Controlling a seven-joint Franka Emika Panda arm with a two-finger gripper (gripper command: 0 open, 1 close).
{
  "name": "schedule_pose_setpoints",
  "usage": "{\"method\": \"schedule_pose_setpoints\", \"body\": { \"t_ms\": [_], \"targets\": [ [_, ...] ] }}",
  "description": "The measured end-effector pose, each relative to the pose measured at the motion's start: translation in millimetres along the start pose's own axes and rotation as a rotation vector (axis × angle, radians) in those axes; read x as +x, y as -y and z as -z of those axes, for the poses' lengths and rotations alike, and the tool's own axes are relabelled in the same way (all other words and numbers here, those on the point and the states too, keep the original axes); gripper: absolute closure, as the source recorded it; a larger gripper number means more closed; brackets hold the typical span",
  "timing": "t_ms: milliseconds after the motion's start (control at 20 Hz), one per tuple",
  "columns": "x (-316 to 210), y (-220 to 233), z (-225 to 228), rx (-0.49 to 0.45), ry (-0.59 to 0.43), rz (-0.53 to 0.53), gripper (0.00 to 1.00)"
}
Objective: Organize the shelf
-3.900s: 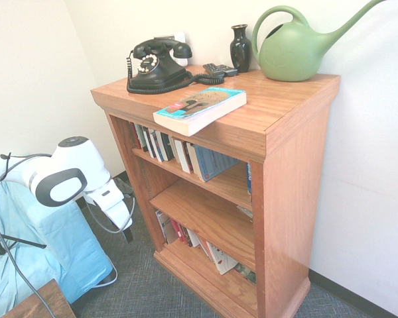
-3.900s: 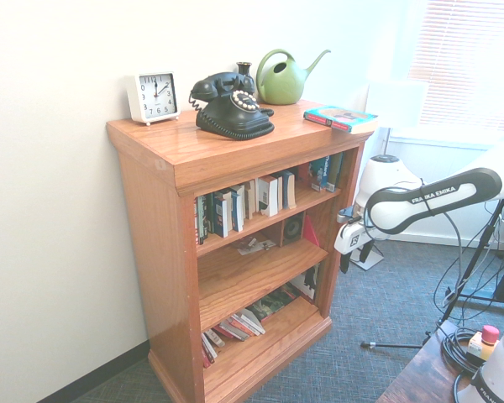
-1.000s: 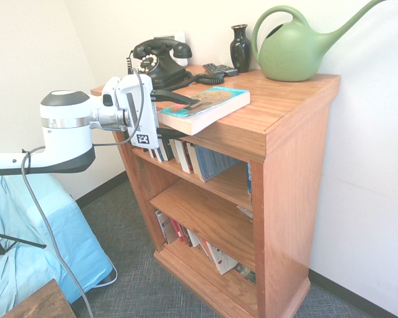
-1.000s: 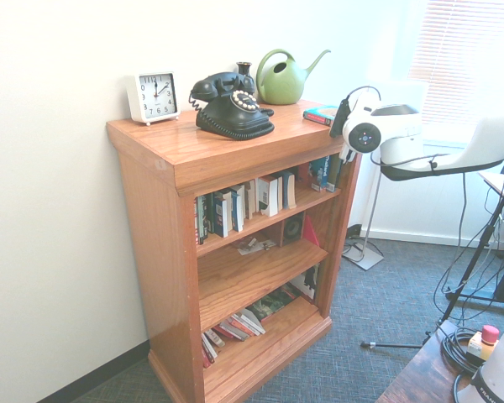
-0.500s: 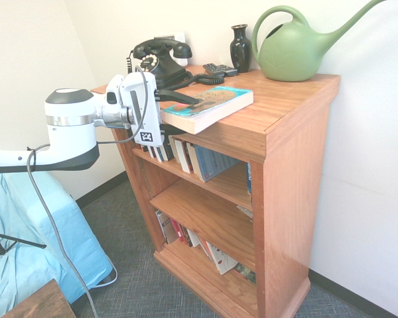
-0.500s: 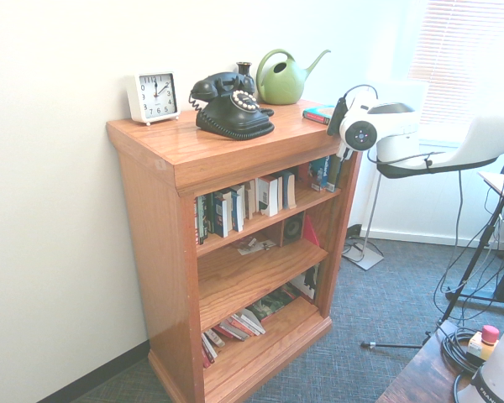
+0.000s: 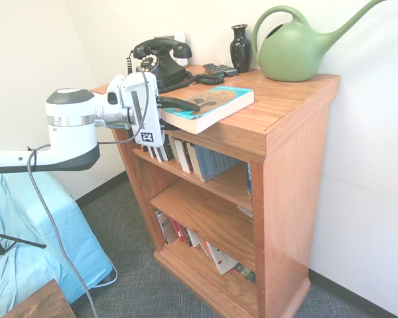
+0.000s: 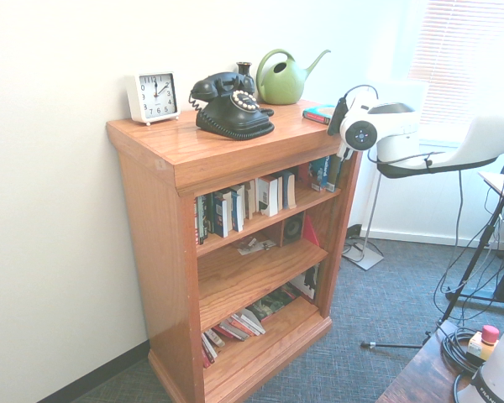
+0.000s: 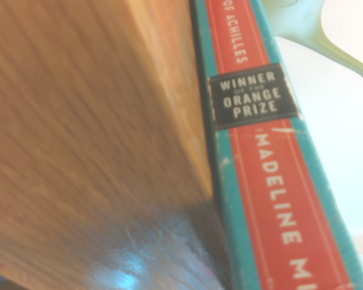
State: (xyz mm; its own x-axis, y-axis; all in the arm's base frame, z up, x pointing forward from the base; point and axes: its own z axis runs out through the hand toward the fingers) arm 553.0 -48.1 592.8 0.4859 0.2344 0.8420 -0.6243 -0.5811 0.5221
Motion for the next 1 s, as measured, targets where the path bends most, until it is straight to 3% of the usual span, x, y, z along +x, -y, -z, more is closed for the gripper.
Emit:
{"method": "schedule_pose_setpoints", "body": {
  "t_ms": [550, 1000],
  "targets": [
    [6, -11, 0, -0.004, 0.005, -0.048, 1.0],
    [11, -86, 31, 0.02, 0.113, -0.277, 1.0]
  ]
}}
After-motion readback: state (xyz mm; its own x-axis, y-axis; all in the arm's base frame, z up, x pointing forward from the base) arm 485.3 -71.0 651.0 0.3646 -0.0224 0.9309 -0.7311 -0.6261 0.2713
